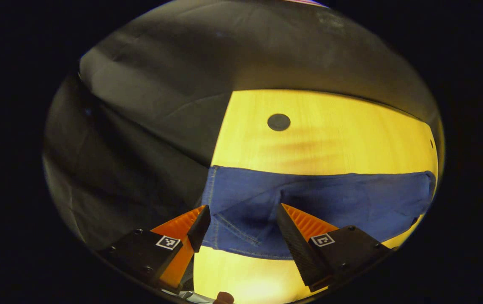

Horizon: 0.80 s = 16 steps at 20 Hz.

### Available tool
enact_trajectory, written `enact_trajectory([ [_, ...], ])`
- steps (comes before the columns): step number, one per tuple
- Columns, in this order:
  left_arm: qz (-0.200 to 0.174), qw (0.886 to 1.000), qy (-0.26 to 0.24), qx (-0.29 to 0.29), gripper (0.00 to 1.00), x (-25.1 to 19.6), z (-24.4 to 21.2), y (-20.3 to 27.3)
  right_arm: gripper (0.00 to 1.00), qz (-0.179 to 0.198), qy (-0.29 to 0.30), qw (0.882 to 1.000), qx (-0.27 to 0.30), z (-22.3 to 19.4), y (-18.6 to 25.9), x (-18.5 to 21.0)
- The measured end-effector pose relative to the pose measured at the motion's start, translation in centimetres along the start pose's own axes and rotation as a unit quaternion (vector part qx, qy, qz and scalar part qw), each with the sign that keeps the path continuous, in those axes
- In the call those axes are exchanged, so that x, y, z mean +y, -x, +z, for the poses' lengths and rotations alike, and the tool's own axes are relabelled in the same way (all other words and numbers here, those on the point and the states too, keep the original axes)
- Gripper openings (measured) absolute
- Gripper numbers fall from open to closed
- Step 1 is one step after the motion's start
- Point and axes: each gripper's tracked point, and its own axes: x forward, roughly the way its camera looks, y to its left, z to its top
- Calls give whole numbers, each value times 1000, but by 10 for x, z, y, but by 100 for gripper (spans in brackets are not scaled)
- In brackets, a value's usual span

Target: Grasp the waist and the cuffs of the jeans and fold them to make the two legs overlap; first hold the waist and fold one-third of the jeans toward the cuffs, then hold the cuffs and fold the remaining one-third in the same direction to finish folding.

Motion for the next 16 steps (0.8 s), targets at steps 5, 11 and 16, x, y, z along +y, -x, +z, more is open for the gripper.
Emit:
enact_trajectory([
  [5, -50, 998, 38, -28, 96, 5, 3, 12, 97, -34, -43, 998, -7, -43, 44, -52],
  [11, -64, 995, 52, -51, 96, -4, 0, 12, 96, -43, -67, 996, 43, -121, 31, -106],
  [16, -65, 993, 87, -48, 96, -21, -1, 18, 99, -26, -74, 994, 74, -156, -9, -115],
])
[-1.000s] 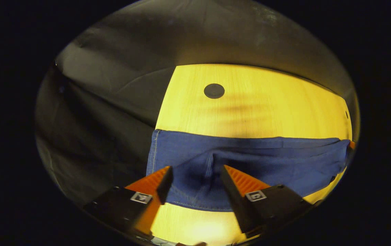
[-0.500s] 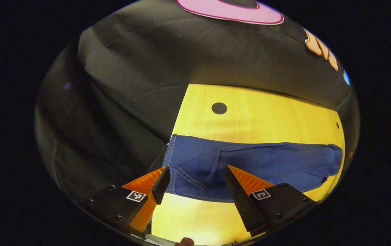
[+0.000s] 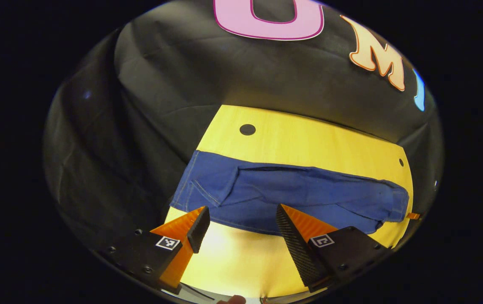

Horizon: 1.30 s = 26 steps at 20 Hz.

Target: Grasp the waist and the cuffs of the jeans and fold them to make the two legs overlap; first hold the waist and fold one-third of the jeans toward the cuffs, then hold the cuffs and fold the remaining one-third in the same direction to finish folding.

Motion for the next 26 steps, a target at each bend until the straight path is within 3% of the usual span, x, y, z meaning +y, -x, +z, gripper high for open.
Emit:
enact_trajectory([
  [4, 4, 1000, 2, 10, 96, 0, 3, -10, 96, 24, -2, 1000, 8, -4, -21, 1],
  [9, 6, 1000, 10, 1, 96, 3, 3, -4, 96, 31, 14, 999, 1, -5, -29, 5],
  [12, 7, 1000, 9, -4, 96, 1, 4, -5, 99, 38, -8, 999, -7, -9, -33, 4],
  [13, 10, 1000, 10, -4, 95, 2, 5, -5, 96, 42, -16, 999, -21, -7, -32, 4],
  [14, 11, 1000, 12, -7, 95, 1, 5, -5, 100, 44, -23, 998, -26, -9, -33, 3],
  [15, 10, 1000, 17, -7, 95, 0, 5, -6, 96, 44, -25, 998, -38, -9, -31, 3],
  [17, 7, 1000, 24, -5, 95, 2, 9, -6, 99, 37, -22, 998, -54, -12, -32, 4],
  [20, 0, 1000, 30, -1, 96, -2, 11, -7, 83, 29, -22, 997, -70, -13, -34, 9],
  [22, -2, 1000, 31, -2, 95, -4, 15, -7, 81, 39, -40, 996, -71, -15, -33, 17],
  [23, -4, 999, 32, -4, 90, -5, 17, -6, 71, 41, -54, 995, -74, -15, -31, 16],
  [24, -9, 999, 32, -6, 92, -7, 18, -7, 60, 47, -67, 994, -71, -16, -34, 17],
  [26, -18, 999, 28, -6, 93, -8, 15, -8, 48, 61, -86, 991, -77, -14, -36, 17],
])
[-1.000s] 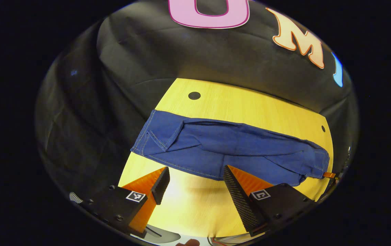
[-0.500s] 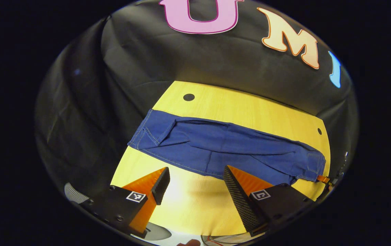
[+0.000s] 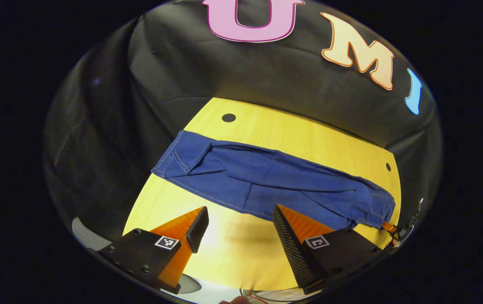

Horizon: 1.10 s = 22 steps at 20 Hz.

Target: Grasp the waist and the cuffs of the jeans and fold them to make the two legs overlap; first hold the waist and fold one-third of the jeans toward the cuffs, then hold the cuffs and fold the remaining one-third in the same direction to finish folding.

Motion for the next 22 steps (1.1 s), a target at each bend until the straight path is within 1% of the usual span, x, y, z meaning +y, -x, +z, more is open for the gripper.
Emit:
enact_trajectory([
  [1, -3, 1000, -2, 0, 93, -1, 0, 0, 41, 4, -2, 1000, -9, 0, -1, 0],
  [3, -10, 1000, -3, 1, 93, -2, -1, -1, 41, 7, 0, 999, -33, 1, 0, 1],
  [5, -18, 1000, -2, 1, 93, -3, -2, -1, 30, 26, -11, 999, -43, -2, 4, 4],
  [6, -24, 1000, -3, 2, 93, -4, -2, -1, 31, 37, -32, 998, -42, -1, -1, 5],
  [7, -30, 1000, -3, 2, 93, -4, -1, 0, 20, 48, -56, 996, -46, 0, -1, 4],
  [8, -35, 999, -4, 1, 93, -4, 0, 0, 19, 53, -80, 994, -54, 4, -3, 3],
  [9, -40, 999, -5, 0, 93, -5, -1, -1, 10, 56, -88, 993, -59, 1, 2, 5],
  [10, -44, 999, -7, 0, 93, -7, 0, -1, 9, 53, -88, 992, -67, 3, 0, 5],
  [11, -48, 999, -9, -1, 93, -7, 1, 0, 6, 48, -80, 993, -69, 2, 3, 4],
  [13, -57, 998, -13, -3, 94, -9, 2, 2, 4, 28, -59, 995, -72, 2, 1, 7],
  [15, -68, 998, -14, -2, 95, -7, 3, -1, 4, 15, -50, 996, -72, 7, 3, 8],
  [17, -83, 996, -17, 0, 95, -6, 4, 0, 4, 0, -45, 995, -91, 15, 7, 10],
  [19, -92, 996, -20, 2, 95, 3, 3, 0, 4, -18, -39, 993, -108, 19, 17, 10],
  [22, -104, 994, -22, 5, 95, 23, -4, 2, 3, -42, -37, 991, -124, 28, 38, 23],
])
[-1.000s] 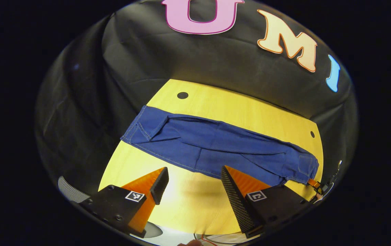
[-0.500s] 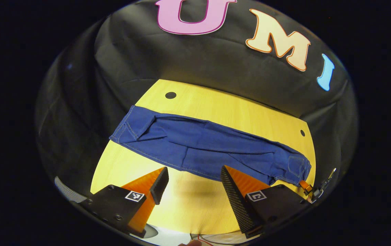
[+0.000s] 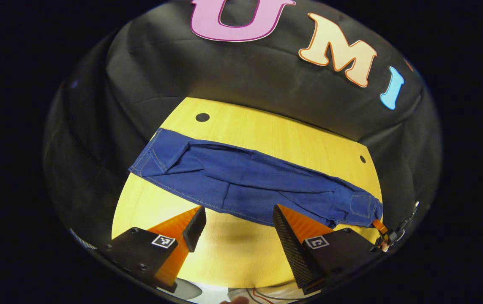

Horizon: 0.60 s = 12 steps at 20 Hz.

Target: Grasp the waist and the cuffs of the jeans and fold them to make the two legs overlap; first hold the waist and fold one-third of the jeans toward the cuffs, then hold the cuffs and fold the remaining one-third in the same direction to finish folding.

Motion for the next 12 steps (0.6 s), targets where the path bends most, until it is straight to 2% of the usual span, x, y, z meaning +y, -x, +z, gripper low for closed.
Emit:
enact_trajectory([
  [4, -20, 1000, -3, 8, 95, 21, -11, 7, 3, -24, 5, 999, -31, 22, 25, 19],
  [7, -39, 999, -6, 15, 95, 34, -16, 8, 3, -29, 32, 997, -59, 42, 49, 46],
  [10, -67, 998, -6, 14, 96, 41, -13, 6, 3, -14, 64, 994, -85, 59, 77, 93],
  [11, -73, 997, -9, 14, 99, 46, -12, 4, 3, -5, 73, 993, -94, 66, 84, 112],
  [12, -76, 997, -12, 15, 96, 50, -11, 5, 3, 4, 80, 992, -101, 68, 91, 132],
])
